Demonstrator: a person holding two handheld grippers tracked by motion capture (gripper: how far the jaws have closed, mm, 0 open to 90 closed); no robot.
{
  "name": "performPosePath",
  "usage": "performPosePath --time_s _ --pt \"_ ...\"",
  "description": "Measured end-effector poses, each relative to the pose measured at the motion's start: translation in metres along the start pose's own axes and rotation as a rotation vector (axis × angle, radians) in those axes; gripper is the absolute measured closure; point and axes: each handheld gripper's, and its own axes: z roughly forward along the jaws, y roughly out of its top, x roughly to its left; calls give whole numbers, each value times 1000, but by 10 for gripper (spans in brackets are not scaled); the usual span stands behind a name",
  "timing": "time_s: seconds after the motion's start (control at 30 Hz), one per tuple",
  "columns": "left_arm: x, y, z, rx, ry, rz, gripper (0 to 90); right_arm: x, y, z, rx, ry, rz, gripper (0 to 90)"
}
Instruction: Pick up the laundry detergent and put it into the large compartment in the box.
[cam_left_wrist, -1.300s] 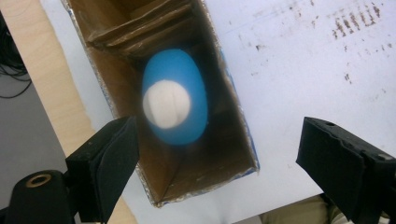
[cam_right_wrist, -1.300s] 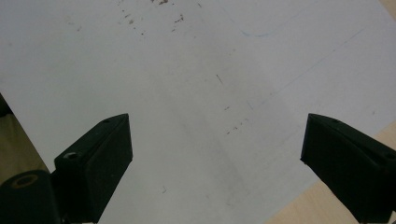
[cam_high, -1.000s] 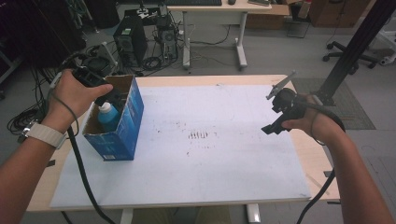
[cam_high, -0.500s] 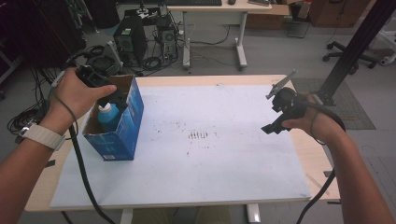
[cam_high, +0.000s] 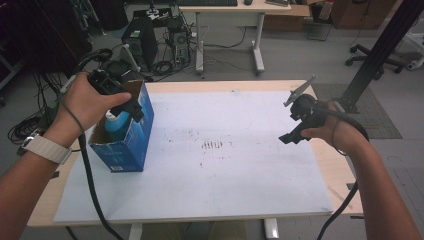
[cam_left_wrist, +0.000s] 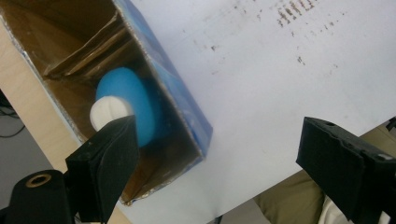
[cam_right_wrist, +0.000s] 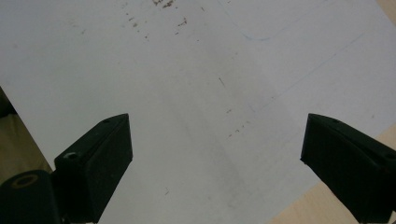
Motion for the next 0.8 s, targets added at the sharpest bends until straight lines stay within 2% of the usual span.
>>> performPosePath --time_s 0.43,0.8 --pt "-15 2 -2 -10 -31 72 132 1 1 -1 -3 -1 -2 91" --pt "-33 5 0 -22 -66 156 129 1 6 0 -2 3 -10 91"
